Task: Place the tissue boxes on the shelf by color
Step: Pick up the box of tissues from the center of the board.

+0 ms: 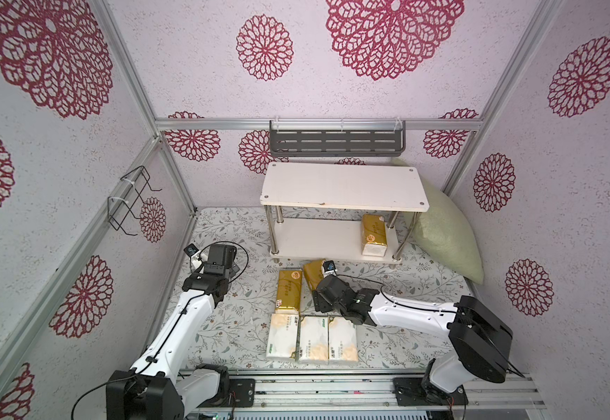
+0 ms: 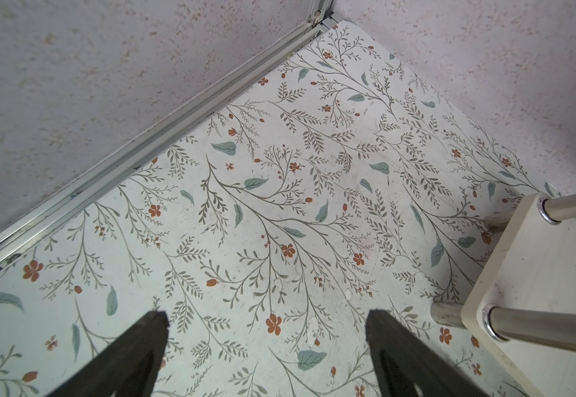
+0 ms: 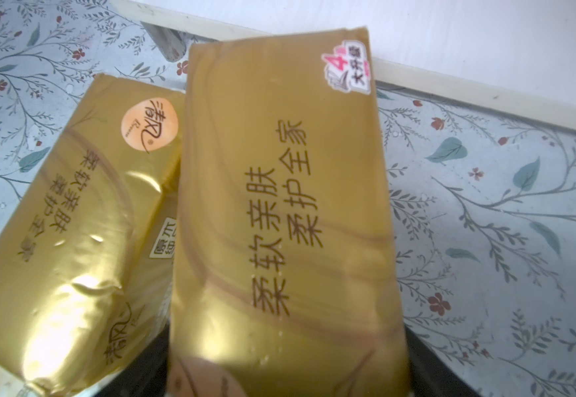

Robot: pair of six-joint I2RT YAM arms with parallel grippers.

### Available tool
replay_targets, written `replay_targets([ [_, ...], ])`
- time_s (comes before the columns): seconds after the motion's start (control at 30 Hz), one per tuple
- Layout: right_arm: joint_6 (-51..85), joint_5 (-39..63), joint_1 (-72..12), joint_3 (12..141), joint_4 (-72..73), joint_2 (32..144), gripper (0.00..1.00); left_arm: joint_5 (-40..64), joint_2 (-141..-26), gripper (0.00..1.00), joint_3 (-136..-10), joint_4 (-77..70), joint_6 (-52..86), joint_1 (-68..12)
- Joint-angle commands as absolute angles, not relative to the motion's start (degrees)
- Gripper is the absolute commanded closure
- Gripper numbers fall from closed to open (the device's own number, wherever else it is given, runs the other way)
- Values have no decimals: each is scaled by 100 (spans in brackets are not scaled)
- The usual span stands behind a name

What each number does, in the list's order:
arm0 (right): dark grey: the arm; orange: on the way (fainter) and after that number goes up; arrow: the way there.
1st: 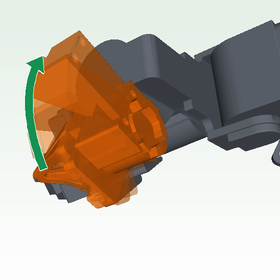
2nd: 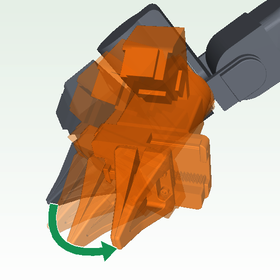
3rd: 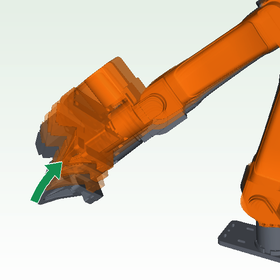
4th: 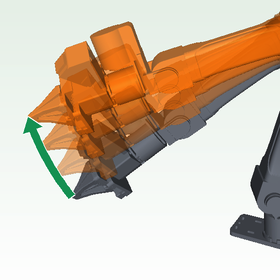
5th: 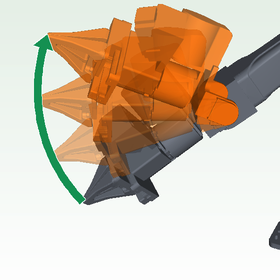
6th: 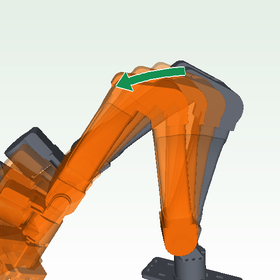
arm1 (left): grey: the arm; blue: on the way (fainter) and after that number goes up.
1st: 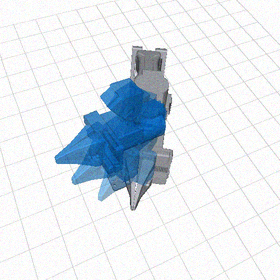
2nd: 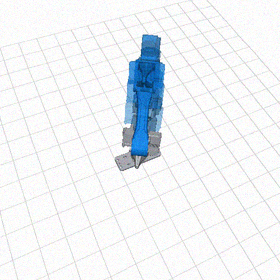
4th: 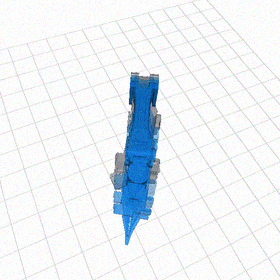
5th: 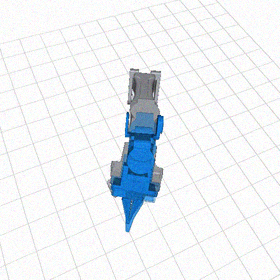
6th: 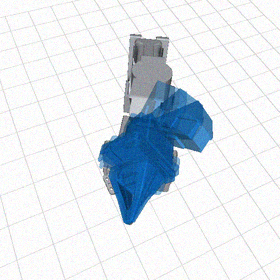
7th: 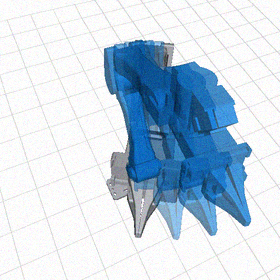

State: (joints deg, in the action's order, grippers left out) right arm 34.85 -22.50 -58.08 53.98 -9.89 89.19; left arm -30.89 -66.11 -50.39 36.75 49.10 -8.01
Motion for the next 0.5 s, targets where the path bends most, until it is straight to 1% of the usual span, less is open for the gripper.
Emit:
replay_targets([
  [0.0, 3404, -2504, -5765, 5622, -1154, 8472, 20, -3174, -6582, 3, -5084, 3689, 4889, -870],
  [0.47, 3069, -2618, -5145, 6044, -999, 8356, 23, -3173, -6617, 3, -5146, 3705, 4904, -914],
])
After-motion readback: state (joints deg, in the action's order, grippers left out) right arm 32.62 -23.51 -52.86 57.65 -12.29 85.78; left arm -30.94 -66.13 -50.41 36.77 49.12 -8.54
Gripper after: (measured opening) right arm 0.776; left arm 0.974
